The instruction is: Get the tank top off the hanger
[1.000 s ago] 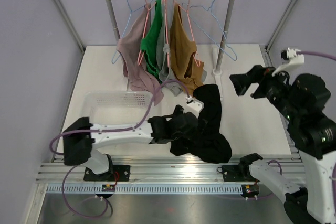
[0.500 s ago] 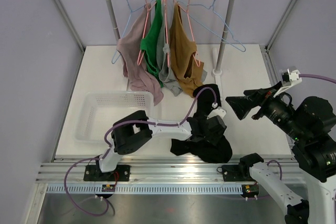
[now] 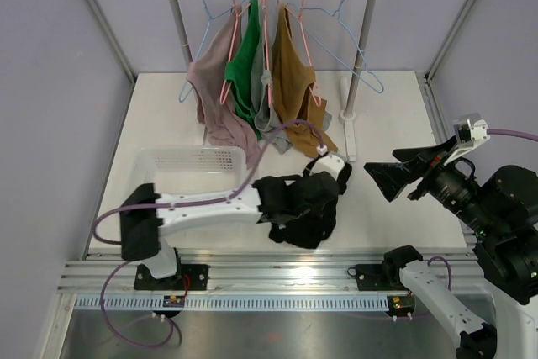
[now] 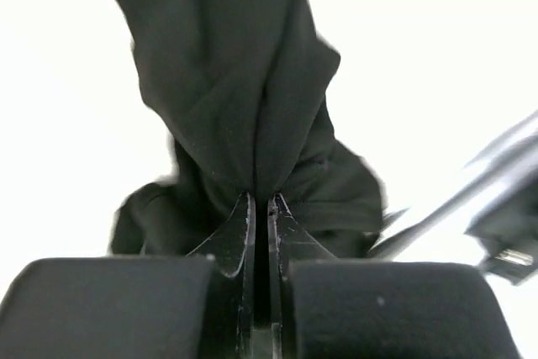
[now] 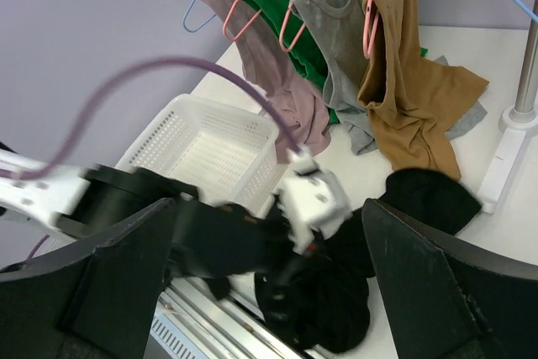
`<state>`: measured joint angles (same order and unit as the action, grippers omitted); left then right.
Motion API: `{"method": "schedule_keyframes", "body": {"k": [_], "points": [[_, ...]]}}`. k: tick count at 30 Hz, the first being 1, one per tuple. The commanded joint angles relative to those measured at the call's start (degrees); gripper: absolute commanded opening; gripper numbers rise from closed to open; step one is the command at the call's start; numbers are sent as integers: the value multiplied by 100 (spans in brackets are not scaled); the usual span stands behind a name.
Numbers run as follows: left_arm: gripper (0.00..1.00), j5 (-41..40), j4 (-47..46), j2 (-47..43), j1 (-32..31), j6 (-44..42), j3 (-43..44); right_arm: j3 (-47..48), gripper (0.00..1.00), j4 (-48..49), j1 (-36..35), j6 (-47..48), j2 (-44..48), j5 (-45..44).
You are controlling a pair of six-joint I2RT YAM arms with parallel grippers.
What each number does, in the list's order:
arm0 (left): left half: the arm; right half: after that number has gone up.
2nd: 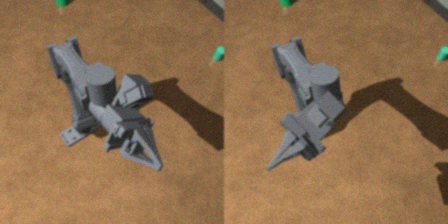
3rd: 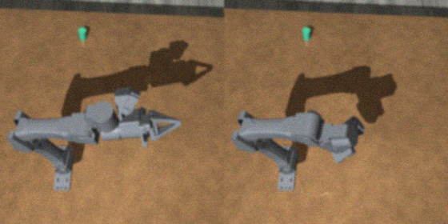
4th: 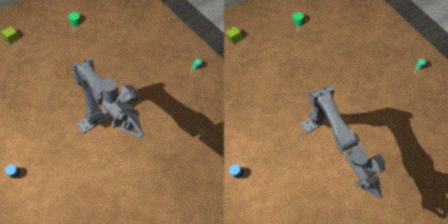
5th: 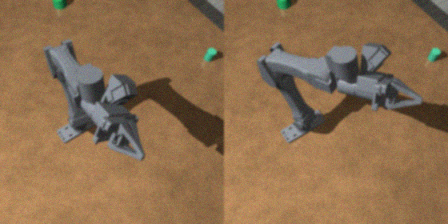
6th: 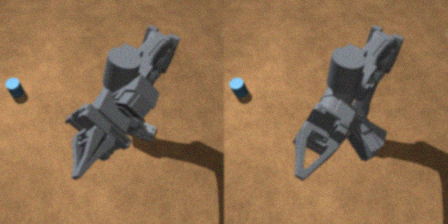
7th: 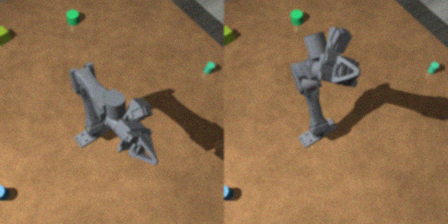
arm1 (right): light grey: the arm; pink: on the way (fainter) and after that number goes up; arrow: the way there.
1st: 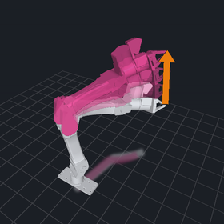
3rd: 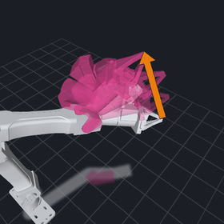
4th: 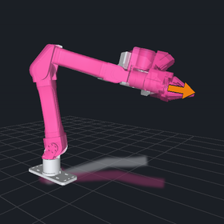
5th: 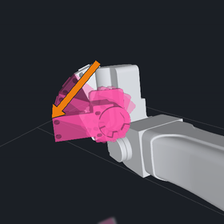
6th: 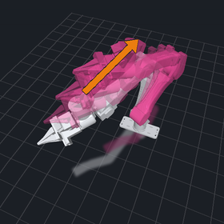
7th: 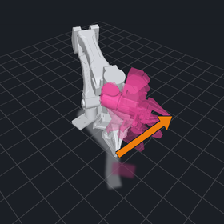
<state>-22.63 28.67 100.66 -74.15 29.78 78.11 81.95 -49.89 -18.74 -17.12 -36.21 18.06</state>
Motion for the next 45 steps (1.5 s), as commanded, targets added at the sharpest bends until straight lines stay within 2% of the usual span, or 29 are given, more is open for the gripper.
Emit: {"method": "schedule_keyframes", "body": {"k": [1,5,12,16,18,22,23,27,30,31,32,33,35,36,39,42,45], "points": [[0,-882,139,-1407,-117,-218,108,198,99,-3,-24,113,70,-22],[0,-1462,770,-2278,-126,-306,363,295,100,-47,-24,122,8,-57],[0,-3175,2616,-3350,-109,36,1004,295,99,75,-15,95,-44,-22],[0,-3783,3530,-3825,216,458,1163,207,99,190,-16,34,-88,48],[0,-3591,3664,-4176,786,538,892,190,99,286,-15,8,-106,74],[0,-2941,3295,-4809,1919,292,40,233,99,436,-15,-19,-281,74],[0,-2688,3199,-4976,2374,265,-110,251,100,480,-15,-19,-351,74],[0,-1957,2777,-5057,3405,-7,-1049,409,100,611,-16,-141,-826,118],[0,-1534,2557,-4925,4030,-130,-1324,453,100,849,-15,-273,-1195,267],[5,-1473,2548,-4846,4144,-122,-1385,479,100,901,-24,-300,-1387,372],[17,-1472,2608,-4802,4259,-113,-1386,488,100,1032,-16,-318,-1494,443],[44,-1498,2644,-4802,4268,-69,-1377,523,100,1086,-15,-387,-1616,504],[62,-1577,2749,-4871,4268,10,-1342,812,100,1017,-24,-397,-2125,593],[99,-1621,2811,-4924,4268,62,-1324,953,99,955,-16,-379,-2528,549],[99,-1569,2917,-5249,4277,2,-1254,1375,100,946,-129,-327,-3249,277],[99,-1131,2847,-5618,4268,-244,-1210,2033,98,674,-444,-38,-4022,-476],[99,-209,2242,-6180,4260,-788,-1620,2640,88,533,-604,191,-4699,-935]]}}
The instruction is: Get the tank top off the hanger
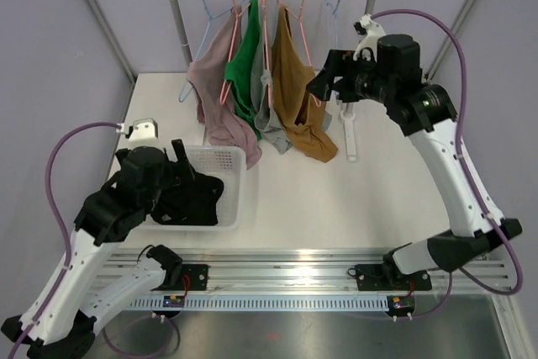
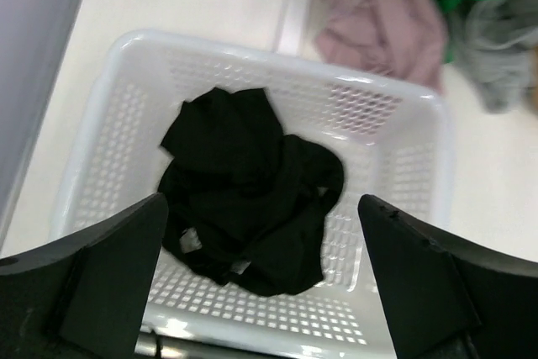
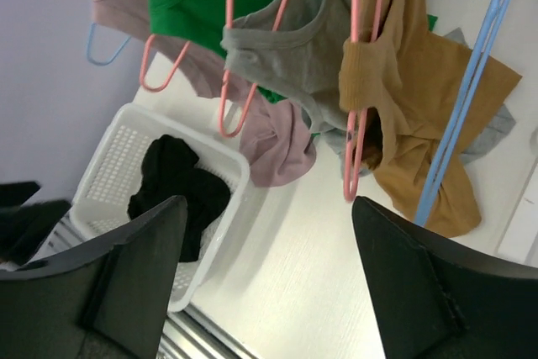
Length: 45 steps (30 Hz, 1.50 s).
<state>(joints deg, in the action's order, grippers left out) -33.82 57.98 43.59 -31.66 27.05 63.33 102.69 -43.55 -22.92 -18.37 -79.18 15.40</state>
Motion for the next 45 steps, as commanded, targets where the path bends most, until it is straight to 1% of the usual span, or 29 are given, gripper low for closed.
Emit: {"method": "schedule_keyframes", "body": {"k": [1,2,3,6,7,10,12,13,16,17,20,21,23,24,27,28,36,45], "points": [[99,1069,-978,-640,11,-664,-276,855,85,-110,-213,369,-553,-1009],[99,1140,-1059,-781,11,-666,-390,997,83,-145,-222,413,-712,-1152],[99,1124,-1182,-1052,11,-648,-644,1337,77,-197,-231,552,-1026,-1301],[99,1062,-1315,-1379,19,-639,-1014,1884,75,-443,-292,826,-1624,-1504],[99,1106,-1315,-1397,11,-622,-1024,2208,74,-479,-301,887,-1766,-1748],[99,1255,-1324,-1336,11,-639,-1016,2788,72,-558,-301,1072,-2276,-1882],[99,1317,-1333,-1301,11,-648,-1024,3184,65,-751,-301,1143,-2740,-1822],[99,1317,-1341,-1266,11,-657,-1033,3587,63,-899,-301,1151,-2909,-1760],[99,1396,-1376,-1222,11,-674,-1051,4196,58,-1023,-310,1213,-3463,-1777],[99,1457,-1394,-1213,19,-683,-1077,4310,51,-1015,-301,1265,-3569,-1751],[99,1528,-1403,-1152,19,-692,-1077,4592,37,-945,-310,1336,-3868,-1830],[99,1528,-1412,-1143,19,-701,-1086,4628,29,-919,-319,1327,-3955,-1882],[99,1580,-1421,-1143,19,-710,-1086,4646,22,-840,-319,1354,-3983,-1909],[99,1598,-1438,-1143,19,-718,-1103,4646,13,-822,-327,1362,-4000,-1952],[99,1695,-1464,-1116,19,-727,-1121,4680,2,-778,-397,1389,-3957,-2066],[99,1721,-1473,-1099,19,-727,-1121,4698,0,-760,-441,1398,-3939,-2102],[99,1827,-1508,-1081,19,-736,-1148,4856,0,-663,-494,1310,-3526,-2296],[99,1844,-1526,-1169,11,-718,-1156,4611,0,-698,-494,1196,-2876,-2076]]}}
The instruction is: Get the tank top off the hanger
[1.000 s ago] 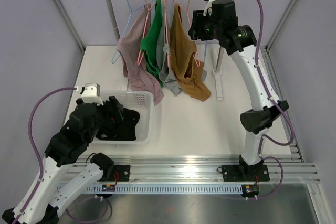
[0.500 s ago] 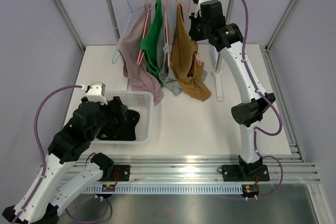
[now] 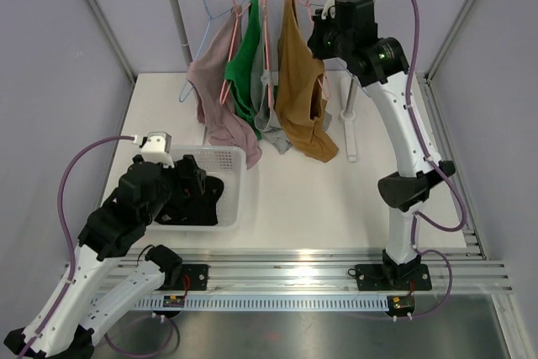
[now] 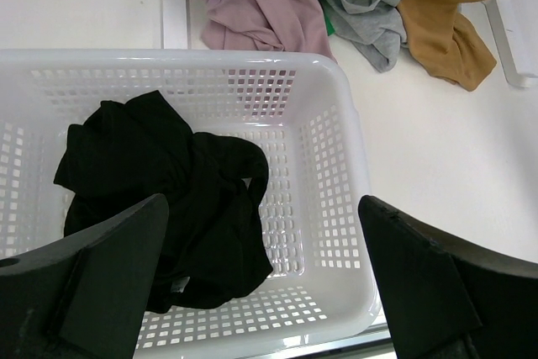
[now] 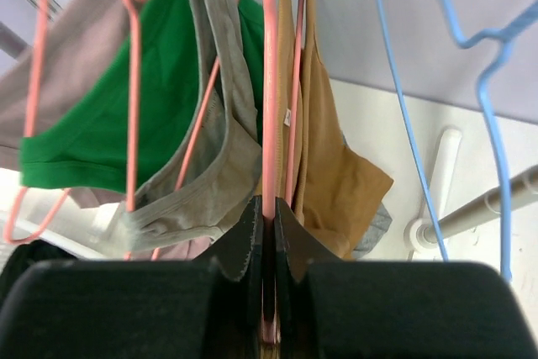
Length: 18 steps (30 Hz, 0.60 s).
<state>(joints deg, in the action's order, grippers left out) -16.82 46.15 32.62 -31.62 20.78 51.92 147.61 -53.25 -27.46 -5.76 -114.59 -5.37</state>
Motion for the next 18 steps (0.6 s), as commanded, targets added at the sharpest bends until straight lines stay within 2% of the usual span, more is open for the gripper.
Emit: {"method": "schedule_keyframes", "body": {"k": [1,5,9,12,15,18], "points": [[99,196,-361,-107,6,-91,-15,75,0,193,-40,-74,709,-8],[99,258,-458,-300,15,-21,37,-521,0,52,-40,-101,1348,70],[99,381,-704,-319,6,76,238,-2415,0,596,-40,-197,2483,334],[99,574,-765,-11,6,111,450,-3279,0,816,-40,-312,3344,422],[99,952,-1071,235,-37,216,626,-3764,0,633,-49,-382,4083,510],[99,1049,-1388,446,-405,330,880,-4002,0,255,-40,-426,4707,869]]}}
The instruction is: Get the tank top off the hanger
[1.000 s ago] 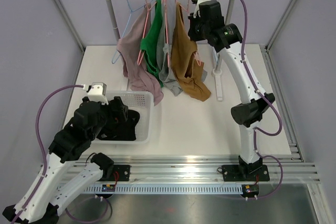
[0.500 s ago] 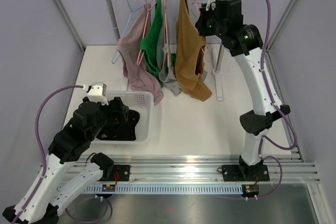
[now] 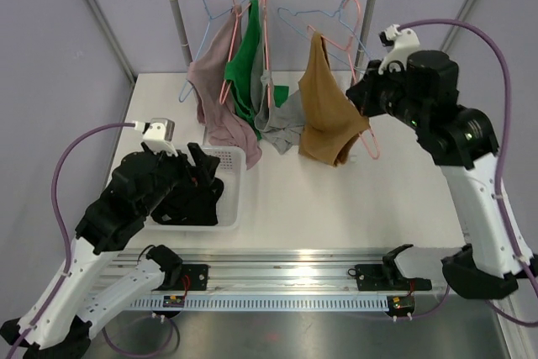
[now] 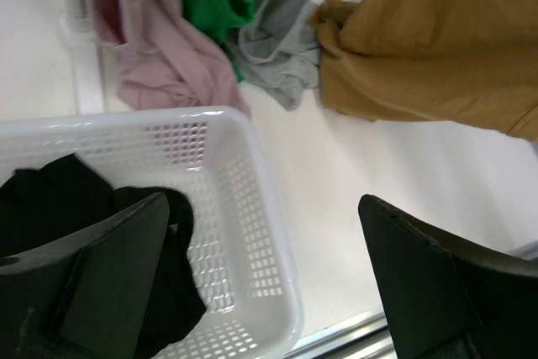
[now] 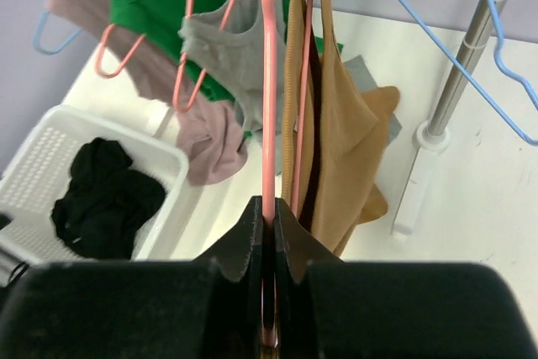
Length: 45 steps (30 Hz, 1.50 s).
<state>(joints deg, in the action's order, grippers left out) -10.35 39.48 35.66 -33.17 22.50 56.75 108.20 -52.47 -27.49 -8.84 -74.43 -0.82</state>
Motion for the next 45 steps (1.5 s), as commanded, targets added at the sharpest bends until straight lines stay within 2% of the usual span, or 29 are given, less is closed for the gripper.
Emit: {"method": "schedule_keyframes", "body": {"k": [1,3,6,10,12,15,22,26,30,33,34,37,38,40,41,45], "points": [[99,359,-810,230,-547,167,485,-89,0,-94,-38,-135,824,573],[99,332,-1151,485,-909,158,705,-455,0,-185,-38,-162,1324,1281],[99,-71,-1451,985,-1761,45,1134,-1228,0,-53,-38,-495,2115,1802],[99,-1395,-1671,1846,-3253,-316,1847,-2090,0,-79,-38,-811,2994,2138],[99,-1855,-1925,2311,-3755,-535,2093,-2267,0,-132,-38,-847,3197,2234],[99,-2331,-2163,2821,-3890,-554,2270,-2566,0,-150,-38,-909,3567,2280],[99,-2217,-2753,3394,-3899,-528,2279,-2901,0,-88,-46,-1084,3980,2473],[94,-2419,-2832,3649,-3890,-510,2244,-3006,0,43,-46,-1199,4103,2744],[83,-2533,-2902,3738,-3890,-545,2244,-3086,0,105,-38,-1199,4156,2736],[57,-2595,-2903,3773,-3881,-554,2244,-3156,0,149,-38,-1216,4226,2745],[41,-2612,-2885,3764,-3873,-545,2244,-3165,0,140,-38,-1190,4227,2667],[25,-2612,-2885,3711,-3873,-510,2148,-3139,0,17,-38,-1094,4218,2359],[13,-2613,-2885,3694,-3864,-510,2121,-3130,0,17,-38,-1076,4218,2341],[7,-2647,-2850,3685,-3820,-484,2086,-3130,0,87,-38,-1119,4244,2350],[0,-2665,-2798,3685,-3794,-423,2077,-3112,0,114,-38,-1111,4262,2350],[0,-2595,-2788,3641,-3679,-352,1980,-3051,0,70,-38,-1076,4262,2341]]}}
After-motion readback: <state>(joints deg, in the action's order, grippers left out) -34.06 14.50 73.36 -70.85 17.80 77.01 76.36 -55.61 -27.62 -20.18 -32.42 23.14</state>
